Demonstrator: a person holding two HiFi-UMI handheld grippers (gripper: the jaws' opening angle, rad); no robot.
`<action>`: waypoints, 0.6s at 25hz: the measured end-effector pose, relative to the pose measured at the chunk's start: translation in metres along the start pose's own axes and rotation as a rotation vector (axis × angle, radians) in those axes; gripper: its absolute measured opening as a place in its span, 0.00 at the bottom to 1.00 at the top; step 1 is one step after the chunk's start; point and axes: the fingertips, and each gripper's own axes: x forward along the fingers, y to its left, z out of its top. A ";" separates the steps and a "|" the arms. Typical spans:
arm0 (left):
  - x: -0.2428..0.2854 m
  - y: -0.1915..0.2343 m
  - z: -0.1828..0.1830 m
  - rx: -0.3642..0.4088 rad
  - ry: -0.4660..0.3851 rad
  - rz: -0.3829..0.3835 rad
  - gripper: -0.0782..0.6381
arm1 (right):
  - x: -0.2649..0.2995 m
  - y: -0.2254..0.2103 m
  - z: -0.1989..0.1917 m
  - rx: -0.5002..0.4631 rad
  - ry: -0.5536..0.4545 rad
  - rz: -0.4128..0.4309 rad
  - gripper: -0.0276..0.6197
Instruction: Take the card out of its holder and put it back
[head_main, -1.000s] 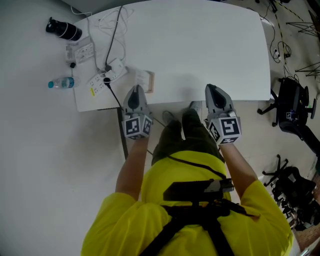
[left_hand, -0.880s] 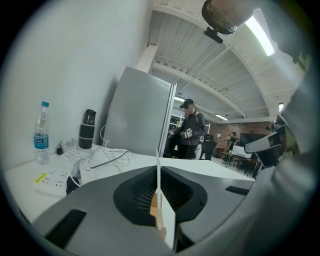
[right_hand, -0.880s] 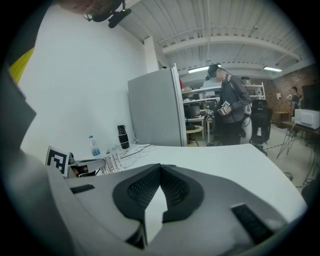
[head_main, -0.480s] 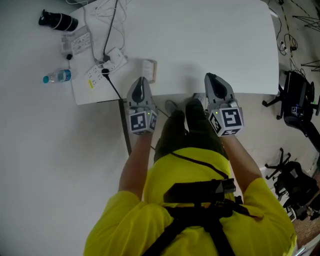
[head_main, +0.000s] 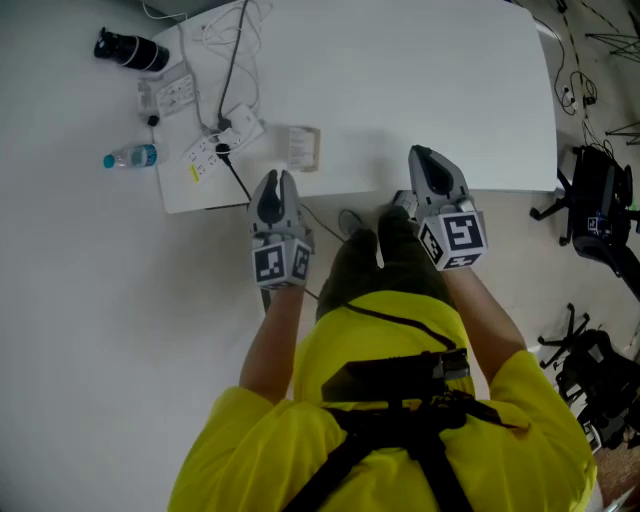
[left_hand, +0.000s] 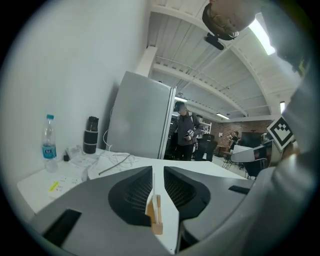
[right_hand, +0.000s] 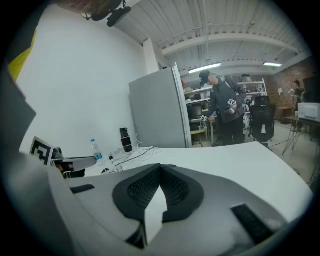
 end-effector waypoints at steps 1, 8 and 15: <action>-0.006 -0.001 0.014 0.008 -0.007 -0.001 0.20 | -0.005 0.001 0.009 -0.004 -0.011 0.004 0.05; -0.033 -0.035 0.120 0.043 -0.070 -0.040 0.20 | -0.054 0.005 0.095 -0.056 -0.148 0.045 0.05; -0.072 -0.083 0.180 0.055 -0.141 -0.086 0.19 | -0.113 -0.010 0.145 -0.001 -0.271 0.040 0.05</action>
